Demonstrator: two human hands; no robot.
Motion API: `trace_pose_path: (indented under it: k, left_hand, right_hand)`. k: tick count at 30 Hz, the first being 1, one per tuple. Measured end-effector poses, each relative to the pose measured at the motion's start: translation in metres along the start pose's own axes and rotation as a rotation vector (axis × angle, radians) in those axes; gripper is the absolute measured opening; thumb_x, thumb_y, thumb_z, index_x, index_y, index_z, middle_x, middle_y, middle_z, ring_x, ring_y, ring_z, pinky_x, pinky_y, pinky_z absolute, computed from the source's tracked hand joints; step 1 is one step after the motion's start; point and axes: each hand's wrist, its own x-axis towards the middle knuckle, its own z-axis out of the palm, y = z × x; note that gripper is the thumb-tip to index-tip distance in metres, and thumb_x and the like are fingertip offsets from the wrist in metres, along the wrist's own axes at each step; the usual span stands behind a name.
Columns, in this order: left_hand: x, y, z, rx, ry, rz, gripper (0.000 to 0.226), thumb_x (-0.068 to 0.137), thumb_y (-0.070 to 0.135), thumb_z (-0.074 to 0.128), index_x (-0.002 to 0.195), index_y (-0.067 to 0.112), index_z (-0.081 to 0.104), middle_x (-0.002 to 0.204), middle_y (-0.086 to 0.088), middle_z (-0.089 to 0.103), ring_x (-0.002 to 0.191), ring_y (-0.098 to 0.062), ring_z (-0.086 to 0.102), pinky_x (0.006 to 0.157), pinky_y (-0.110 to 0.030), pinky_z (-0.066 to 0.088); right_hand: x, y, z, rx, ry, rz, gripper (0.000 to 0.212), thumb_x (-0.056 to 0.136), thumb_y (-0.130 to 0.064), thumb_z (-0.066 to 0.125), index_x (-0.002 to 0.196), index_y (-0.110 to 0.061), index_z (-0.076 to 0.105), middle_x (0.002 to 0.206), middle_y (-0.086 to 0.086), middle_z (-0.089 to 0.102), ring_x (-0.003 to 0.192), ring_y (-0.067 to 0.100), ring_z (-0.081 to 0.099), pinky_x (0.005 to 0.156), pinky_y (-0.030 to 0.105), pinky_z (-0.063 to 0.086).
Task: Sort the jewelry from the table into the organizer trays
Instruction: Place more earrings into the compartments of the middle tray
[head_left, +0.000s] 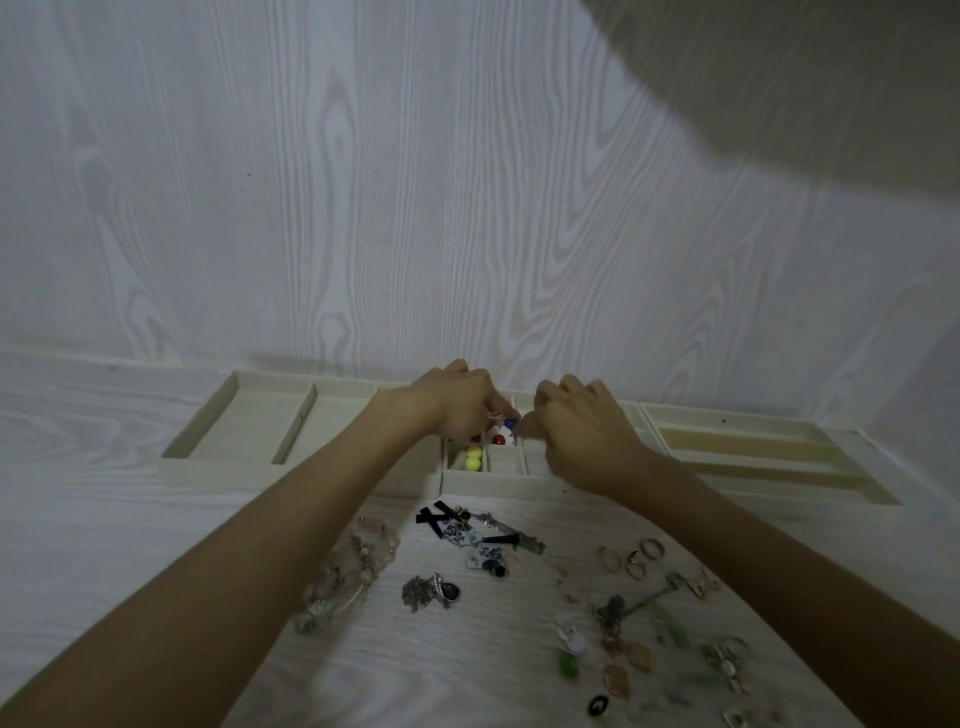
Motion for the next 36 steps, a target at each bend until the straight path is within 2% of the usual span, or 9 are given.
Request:
trace_pose_path:
  k: [7, 10, 12, 15, 17, 21, 25, 28, 36]
  left_hand:
    - [0.001, -0.002, 0.0, -0.042, -0.032, -0.004, 0.057, 0.091, 0.002, 0.036, 0.135, 0.035, 0.048, 0.132, -0.007, 0.046, 0.113, -0.028, 0.035, 0.098, -0.039, 0.035]
    - [0.002, -0.005, 0.004, -0.129, 0.008, 0.026, 0.064, 0.083, -0.006, 0.038, 0.131, 0.032, 0.055, 0.12, -0.014, 0.058, 0.08, -0.019, 0.039, 0.093, -0.041, 0.041]
    - [0.002, -0.011, 0.009, -0.196, 0.054, 0.042, 0.066, 0.08, -0.009, 0.039, 0.13, 0.03, 0.057, 0.117, -0.013, 0.062, 0.069, -0.015, 0.036, 0.089, -0.039, 0.044]
    - [-0.004, -0.018, 0.014, -0.183, 0.141, 0.041, 0.06, 0.083, -0.001, 0.042, 0.127, 0.036, 0.057, 0.123, -0.006, 0.062, 0.095, -0.024, 0.049, 0.097, -0.042, 0.04]
    - [-0.011, -0.018, 0.016, -0.118, 0.135, 0.023, 0.05, 0.091, 0.008, 0.043, 0.13, 0.037, 0.055, 0.132, 0.0, 0.053, 0.115, -0.027, 0.042, 0.095, -0.036, 0.037]
    - [-0.018, -0.012, 0.021, 0.03, 0.119, -0.019, 0.044, 0.098, 0.019, 0.041, 0.14, 0.032, 0.044, 0.134, -0.003, 0.045, 0.119, -0.024, 0.034, 0.084, -0.032, 0.028]
    - [-0.019, -0.011, 0.021, 0.031, 0.136, -0.035, 0.043, 0.099, 0.02, 0.039, 0.14, 0.03, 0.044, 0.133, -0.002, 0.045, 0.118, -0.023, 0.034, 0.083, -0.031, 0.026]
    - [-0.02, -0.011, 0.02, 0.027, 0.135, -0.028, 0.041, 0.099, 0.022, 0.038, 0.139, 0.03, 0.047, 0.132, -0.002, 0.046, 0.117, -0.023, 0.034, 0.082, -0.03, 0.025]
    - [-0.021, -0.007, 0.017, -0.046, 0.199, -0.018, 0.047, 0.094, 0.011, 0.04, 0.135, 0.033, 0.051, 0.126, -0.002, 0.049, 0.112, -0.022, 0.037, 0.082, -0.028, 0.027]
  right_hand:
    - [0.005, 0.007, -0.007, -0.299, 0.024, -0.31, 0.034, 0.094, -0.015, 0.041, 0.123, -0.019, 0.057, 0.109, 0.002, 0.051, 0.104, 0.022, 0.041, 0.075, 0.03, 0.018]
    - [0.003, 0.014, -0.004, -0.248, -0.01, -0.313, 0.041, 0.092, -0.012, 0.042, 0.131, -0.024, 0.053, 0.11, 0.003, 0.053, 0.102, 0.021, 0.042, 0.076, 0.03, 0.022]
    - [0.002, 0.019, -0.001, -0.042, -0.027, -0.176, 0.049, 0.089, -0.005, 0.043, 0.132, -0.025, 0.052, 0.111, 0.003, 0.055, 0.101, 0.02, 0.045, 0.076, 0.03, 0.028]
    - [-0.002, 0.026, 0.005, 0.566, 0.017, 0.121, 0.049, 0.088, 0.008, 0.037, 0.119, -0.017, 0.065, 0.108, 0.009, 0.059, 0.096, 0.021, 0.053, 0.075, 0.029, 0.04]
    - [-0.003, 0.028, 0.011, 0.74, 0.03, 0.2, 0.049, 0.089, 0.01, 0.034, 0.12, -0.014, 0.064, 0.107, 0.011, 0.058, 0.093, 0.017, 0.052, 0.075, 0.026, 0.039]
    - [0.003, 0.019, 0.029, 0.627, -0.02, 0.157, 0.058, 0.09, 0.009, 0.031, 0.132, -0.024, 0.054, 0.109, 0.011, 0.055, 0.101, 0.026, 0.052, 0.086, 0.038, 0.045]
    - [0.003, 0.01, 0.037, 0.549, -0.015, 0.146, 0.063, 0.09, 0.007, 0.032, 0.138, -0.032, 0.044, 0.103, 0.002, 0.046, 0.101, 0.023, 0.042, 0.078, 0.033, 0.034]
    - [0.004, 0.007, 0.034, 0.469, -0.034, 0.119, 0.066, 0.09, 0.006, 0.031, 0.141, -0.036, 0.037, 0.109, 0.005, 0.049, 0.097, 0.021, 0.037, 0.076, 0.03, 0.025]
    - [0.006, 0.01, 0.041, 0.624, -0.016, 0.178, 0.068, 0.084, 0.011, 0.033, 0.132, -0.034, 0.051, 0.105, 0.005, 0.055, 0.102, 0.026, 0.048, 0.079, 0.035, 0.037]
